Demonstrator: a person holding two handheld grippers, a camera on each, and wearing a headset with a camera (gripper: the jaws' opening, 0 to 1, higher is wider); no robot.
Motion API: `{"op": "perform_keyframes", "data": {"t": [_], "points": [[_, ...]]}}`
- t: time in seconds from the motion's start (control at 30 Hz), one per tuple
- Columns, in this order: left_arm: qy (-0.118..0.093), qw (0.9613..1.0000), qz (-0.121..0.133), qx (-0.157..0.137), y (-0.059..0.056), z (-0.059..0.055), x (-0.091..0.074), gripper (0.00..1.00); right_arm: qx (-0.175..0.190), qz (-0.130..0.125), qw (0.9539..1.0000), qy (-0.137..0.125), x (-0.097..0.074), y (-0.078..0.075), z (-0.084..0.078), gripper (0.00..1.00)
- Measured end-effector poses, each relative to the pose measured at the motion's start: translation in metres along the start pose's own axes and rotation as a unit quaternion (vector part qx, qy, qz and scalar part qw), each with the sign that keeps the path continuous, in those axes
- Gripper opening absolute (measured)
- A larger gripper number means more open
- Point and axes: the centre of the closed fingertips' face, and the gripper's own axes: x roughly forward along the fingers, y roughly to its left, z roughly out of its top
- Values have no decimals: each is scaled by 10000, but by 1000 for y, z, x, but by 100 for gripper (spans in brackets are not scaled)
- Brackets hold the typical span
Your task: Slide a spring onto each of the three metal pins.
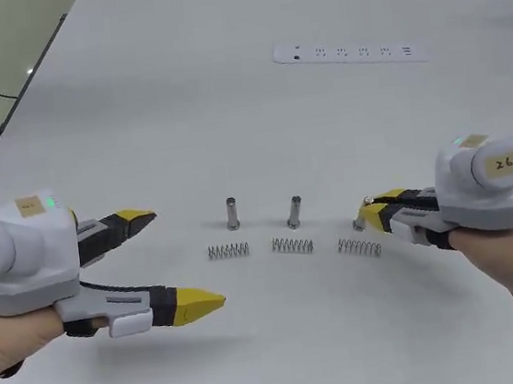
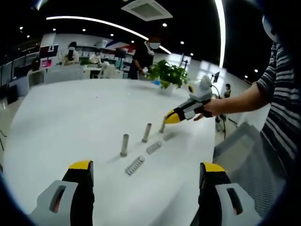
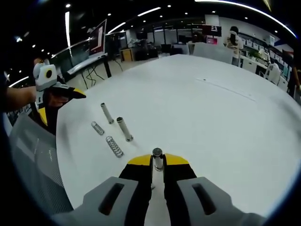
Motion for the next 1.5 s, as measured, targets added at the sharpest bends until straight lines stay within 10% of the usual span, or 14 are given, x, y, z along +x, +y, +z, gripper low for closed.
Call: {"op": "perform_keyframes", "data": {"t": [1.5], "points": [[-39, 10000, 11, -35, -1, 4, -1, 92, 150, 37, 9999, -76, 0, 2, 3, 21]]}}
